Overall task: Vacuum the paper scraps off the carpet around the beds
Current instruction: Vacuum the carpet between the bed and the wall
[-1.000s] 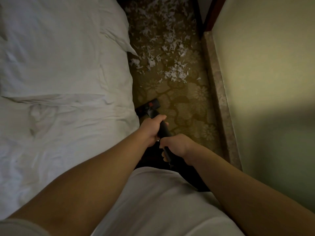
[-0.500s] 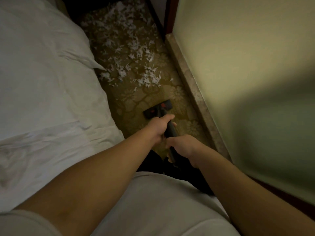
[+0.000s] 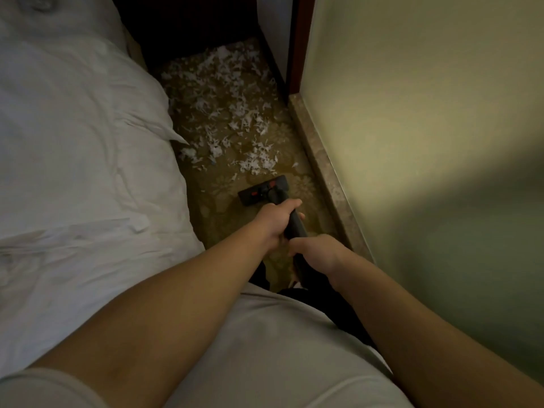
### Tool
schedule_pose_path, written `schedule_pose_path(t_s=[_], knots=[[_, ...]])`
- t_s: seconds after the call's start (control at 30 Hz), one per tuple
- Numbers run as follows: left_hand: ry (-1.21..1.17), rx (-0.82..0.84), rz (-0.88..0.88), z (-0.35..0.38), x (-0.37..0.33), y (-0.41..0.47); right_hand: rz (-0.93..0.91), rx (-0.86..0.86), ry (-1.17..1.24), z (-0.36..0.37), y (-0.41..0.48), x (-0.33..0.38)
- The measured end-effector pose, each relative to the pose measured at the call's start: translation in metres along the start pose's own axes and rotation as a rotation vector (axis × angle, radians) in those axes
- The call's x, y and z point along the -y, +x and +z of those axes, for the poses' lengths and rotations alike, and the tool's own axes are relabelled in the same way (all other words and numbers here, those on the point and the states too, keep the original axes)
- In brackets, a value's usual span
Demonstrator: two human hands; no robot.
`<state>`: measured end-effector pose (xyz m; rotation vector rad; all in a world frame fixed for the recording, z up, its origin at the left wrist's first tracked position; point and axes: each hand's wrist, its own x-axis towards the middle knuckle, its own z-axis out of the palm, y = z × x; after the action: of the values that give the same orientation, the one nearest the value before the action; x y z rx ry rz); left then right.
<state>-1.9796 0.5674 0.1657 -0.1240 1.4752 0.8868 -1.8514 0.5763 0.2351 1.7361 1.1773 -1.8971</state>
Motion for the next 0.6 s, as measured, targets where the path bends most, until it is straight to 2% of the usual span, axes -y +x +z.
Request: schedule_pose_path(t_s=[0.3, 0.6], knots=[[0.049, 0.013, -0.025, -0.019, -0.07, 0.049, 0.041, -0.052, 0.024, 0.008, 0.051, 0.069], [0.105, 0.051, -0.084, -0.083, -0.178, 0.111, 0.138, -0.111, 0.061, 0.055, 0.101, 0.194]])
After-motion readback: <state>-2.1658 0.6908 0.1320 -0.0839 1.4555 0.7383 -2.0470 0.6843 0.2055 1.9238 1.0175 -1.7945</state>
